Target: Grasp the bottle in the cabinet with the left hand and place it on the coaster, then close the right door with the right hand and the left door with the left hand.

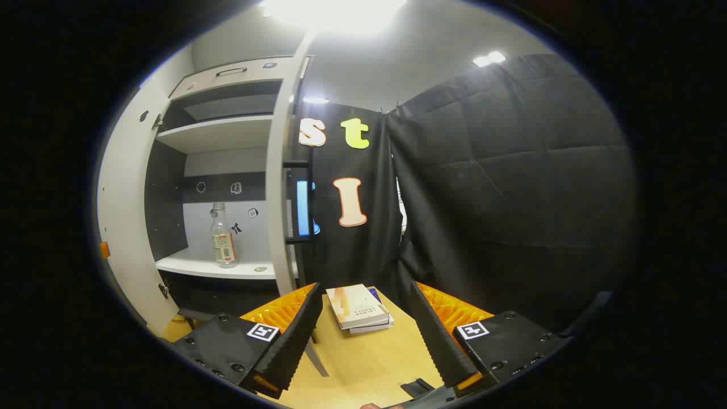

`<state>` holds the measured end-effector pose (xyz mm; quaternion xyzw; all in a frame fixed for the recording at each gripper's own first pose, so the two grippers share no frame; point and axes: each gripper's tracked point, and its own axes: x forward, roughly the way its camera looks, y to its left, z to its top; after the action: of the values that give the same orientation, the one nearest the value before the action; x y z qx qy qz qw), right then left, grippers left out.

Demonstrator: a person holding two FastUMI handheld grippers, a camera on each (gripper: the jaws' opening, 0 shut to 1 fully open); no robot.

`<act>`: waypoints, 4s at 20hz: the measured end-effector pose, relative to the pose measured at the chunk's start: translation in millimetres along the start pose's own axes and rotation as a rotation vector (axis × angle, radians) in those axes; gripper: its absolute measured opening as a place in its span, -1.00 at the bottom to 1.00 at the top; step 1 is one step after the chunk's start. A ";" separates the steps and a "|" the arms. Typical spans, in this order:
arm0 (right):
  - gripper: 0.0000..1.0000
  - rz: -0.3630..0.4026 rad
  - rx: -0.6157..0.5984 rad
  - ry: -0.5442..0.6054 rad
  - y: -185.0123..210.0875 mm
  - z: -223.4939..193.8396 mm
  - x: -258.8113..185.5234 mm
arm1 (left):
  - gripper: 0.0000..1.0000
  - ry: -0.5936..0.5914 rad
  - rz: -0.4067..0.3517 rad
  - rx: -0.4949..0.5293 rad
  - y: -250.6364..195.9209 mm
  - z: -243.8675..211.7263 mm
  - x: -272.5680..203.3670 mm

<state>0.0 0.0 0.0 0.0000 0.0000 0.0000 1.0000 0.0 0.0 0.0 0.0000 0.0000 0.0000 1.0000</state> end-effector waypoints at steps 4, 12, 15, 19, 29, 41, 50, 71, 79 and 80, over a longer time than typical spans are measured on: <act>0.84 0.044 0.005 -0.002 11.2 3.5 -1.5 | 0.92 -0.015 0.005 -0.007 1.9 1.9 -4.4; 0.95 0.065 0.035 0.010 9.8 -0.7 4.4 | 0.92 -0.004 -0.016 -0.016 -18.5 0.9 -6.4; 0.95 0.048 0.035 0.014 7.3 -1.7 2.9 | 0.92 0.014 -0.052 -0.017 -29.1 -2.7 -4.0; 0.94 0.003 0.036 0.012 2.1 -0.2 1.0 | 0.79 0.042 -0.097 -0.012 -37.0 -10.3 6.1; 0.83 -0.198 0.052 0.017 -23.7 9.7 -34.1 | 0.83 -0.009 -0.272 0.004 -77.3 0.2 61.8; 0.95 -0.315 0.048 -0.030 -101.8 -1.8 13.3 | 0.82 0.016 -0.408 -0.090 -177.3 42.1 241.5; 0.84 -0.277 -0.009 0.008 -151.6 -26.0 78.7 | 0.82 -0.029 -0.306 0.062 -226.3 46.2 346.1; 0.84 -0.054 0.035 0.005 -135.0 -31.5 160.1 | -0.29 -0.075 -0.330 0.000 -210.9 74.1 229.2; 0.95 0.062 0.133 0.096 -83.7 -53.7 171.6 | -0.22 -0.008 -0.340 0.040 -180.5 -43.4 126.2; 0.95 0.063 0.139 0.113 -81.0 -56.3 169.8 | -0.22 0.031 -0.339 0.036 -177.5 -71.9 119.6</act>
<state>169.8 -81.0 -56.3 0.0696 0.0562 0.0312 0.9955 119.6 -177.5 -71.9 0.0179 0.0153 -0.1687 0.9854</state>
